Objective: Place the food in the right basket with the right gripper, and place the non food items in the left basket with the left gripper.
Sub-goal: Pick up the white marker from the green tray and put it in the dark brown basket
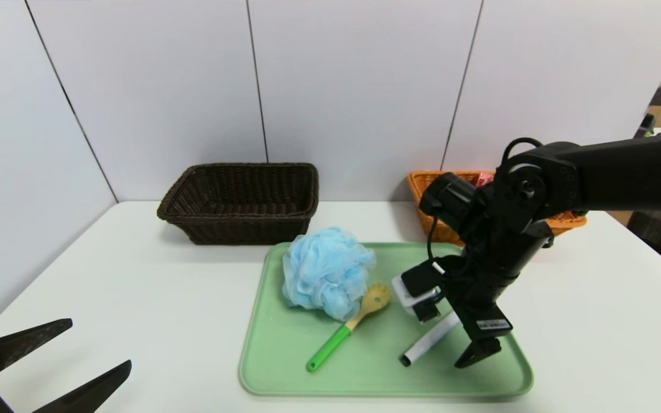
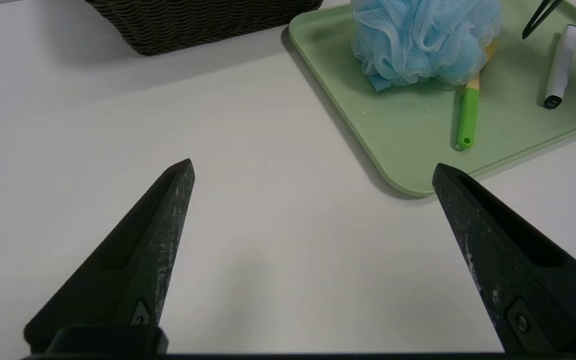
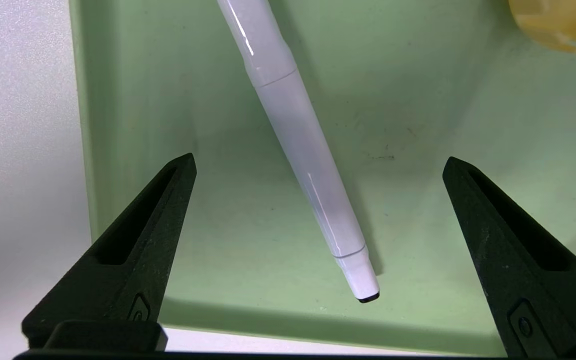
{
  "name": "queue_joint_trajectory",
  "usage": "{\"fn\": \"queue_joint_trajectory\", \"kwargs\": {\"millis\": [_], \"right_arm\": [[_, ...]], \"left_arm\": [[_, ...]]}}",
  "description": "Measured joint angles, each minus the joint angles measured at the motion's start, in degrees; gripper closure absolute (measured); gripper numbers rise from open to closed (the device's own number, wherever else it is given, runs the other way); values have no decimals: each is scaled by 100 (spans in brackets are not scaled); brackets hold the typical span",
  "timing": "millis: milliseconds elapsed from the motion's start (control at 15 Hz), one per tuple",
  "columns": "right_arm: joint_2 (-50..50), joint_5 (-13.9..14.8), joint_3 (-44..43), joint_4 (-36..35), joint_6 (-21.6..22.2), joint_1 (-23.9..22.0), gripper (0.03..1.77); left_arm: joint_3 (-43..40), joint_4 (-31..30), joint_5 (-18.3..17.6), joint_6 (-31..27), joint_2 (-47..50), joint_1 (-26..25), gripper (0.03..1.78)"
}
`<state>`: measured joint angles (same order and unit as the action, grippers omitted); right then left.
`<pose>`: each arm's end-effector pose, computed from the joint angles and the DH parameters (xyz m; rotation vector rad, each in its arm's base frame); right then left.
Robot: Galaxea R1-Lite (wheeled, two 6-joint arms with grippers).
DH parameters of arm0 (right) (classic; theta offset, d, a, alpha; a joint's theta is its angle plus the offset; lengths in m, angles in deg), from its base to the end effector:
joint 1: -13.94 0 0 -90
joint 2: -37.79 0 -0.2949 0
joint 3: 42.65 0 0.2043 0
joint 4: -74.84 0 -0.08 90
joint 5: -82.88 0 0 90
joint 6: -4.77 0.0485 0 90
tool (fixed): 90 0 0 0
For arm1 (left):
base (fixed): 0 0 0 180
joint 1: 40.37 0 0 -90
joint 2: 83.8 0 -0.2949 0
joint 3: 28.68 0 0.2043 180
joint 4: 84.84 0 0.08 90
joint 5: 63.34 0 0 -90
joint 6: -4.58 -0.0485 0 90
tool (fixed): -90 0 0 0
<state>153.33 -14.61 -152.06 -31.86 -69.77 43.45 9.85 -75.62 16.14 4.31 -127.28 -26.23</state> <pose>0.3048 0.1798 0.1184 -1.2994 0.8472 1.3843 0.1078 -0.0363 0.1540 0.0125 0.2481 -0.4288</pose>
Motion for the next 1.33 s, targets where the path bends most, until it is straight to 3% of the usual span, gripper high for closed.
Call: {"fn": "queue_joint_trajectory", "kwargs": {"millis": [333,600,800,933,1333], "right_arm": [[111,1,-41,-1,-38,-2,10],[171,1,-57,-4,-55,-17,71],[171,9,-74,-6,-71,-49,102],[151,17,-68,-6,-85,-61,165],[-110,6,-85,-50,-40,-88,162]], "left_arm": [[-44,-18,2,2,5,2,12],[-49,-21,2,5,2,27,12],[-49,-18,0,2,-9,29,12],[-44,-16,-4,0,-23,29,12],[-66,-11,-13,0,-52,27,12]]}}
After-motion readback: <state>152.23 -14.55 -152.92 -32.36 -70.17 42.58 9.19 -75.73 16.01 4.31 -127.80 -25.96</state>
